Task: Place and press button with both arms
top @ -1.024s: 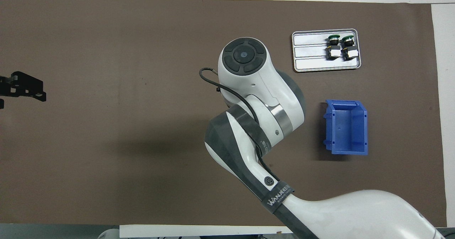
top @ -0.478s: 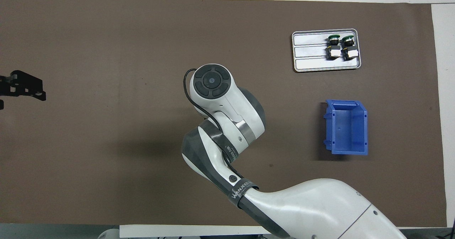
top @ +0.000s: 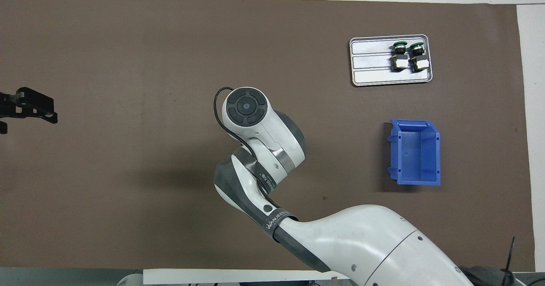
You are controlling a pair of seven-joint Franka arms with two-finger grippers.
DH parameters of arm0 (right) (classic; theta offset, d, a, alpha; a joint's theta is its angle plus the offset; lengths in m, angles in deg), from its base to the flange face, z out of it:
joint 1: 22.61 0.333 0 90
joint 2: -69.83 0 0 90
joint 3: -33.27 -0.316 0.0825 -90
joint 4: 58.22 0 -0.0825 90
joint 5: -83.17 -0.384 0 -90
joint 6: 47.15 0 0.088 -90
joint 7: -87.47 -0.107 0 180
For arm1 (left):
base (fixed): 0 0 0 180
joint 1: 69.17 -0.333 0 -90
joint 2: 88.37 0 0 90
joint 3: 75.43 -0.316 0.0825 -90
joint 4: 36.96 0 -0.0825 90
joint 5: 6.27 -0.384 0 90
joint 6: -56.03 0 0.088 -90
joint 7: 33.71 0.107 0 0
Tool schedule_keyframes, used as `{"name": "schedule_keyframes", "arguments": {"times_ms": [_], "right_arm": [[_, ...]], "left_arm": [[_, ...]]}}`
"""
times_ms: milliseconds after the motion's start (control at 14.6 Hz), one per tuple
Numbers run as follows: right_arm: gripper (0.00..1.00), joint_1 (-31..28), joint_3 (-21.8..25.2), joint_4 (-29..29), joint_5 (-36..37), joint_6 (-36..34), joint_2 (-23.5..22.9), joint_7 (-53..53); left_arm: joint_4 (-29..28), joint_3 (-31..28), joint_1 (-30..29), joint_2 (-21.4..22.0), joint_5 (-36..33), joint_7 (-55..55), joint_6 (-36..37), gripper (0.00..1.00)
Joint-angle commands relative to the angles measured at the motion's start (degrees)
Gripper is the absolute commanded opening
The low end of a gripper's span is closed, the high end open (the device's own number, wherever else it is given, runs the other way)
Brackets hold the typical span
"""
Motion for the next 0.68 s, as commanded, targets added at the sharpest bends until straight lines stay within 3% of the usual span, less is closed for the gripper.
{"name": "schedule_keyframes", "arguments": {"times_ms": [0,137,478,615], "right_arm": [[0.34,0.19,0.13,-2.39,1.05,3.06,0.58,-1.97],[0.55,0.19,0.13,-2.93,1.13,3.16,0.58,-1.89],[0.73,-0.68,0.13,1.46,1.22,-2.28,1.19,-1.1],[0.98,-3.66,0.22,1.38,1.13,-4.65,3.9,3.36]], "left_arm": [[-2.7,-0.16,-0.69,2.29,0.22,-0.53,-1.93,1.0],[-2.7,-0.07,-0.69,2.29,0.14,-0.35,-1.92,1.0],[-2.7,-0.07,-0.17,2.29,0.14,0.09,-2.01,1.0],[-2.52,-0.07,0.01,2.2,0.31,-0.96,-2.1,1.0]]}}
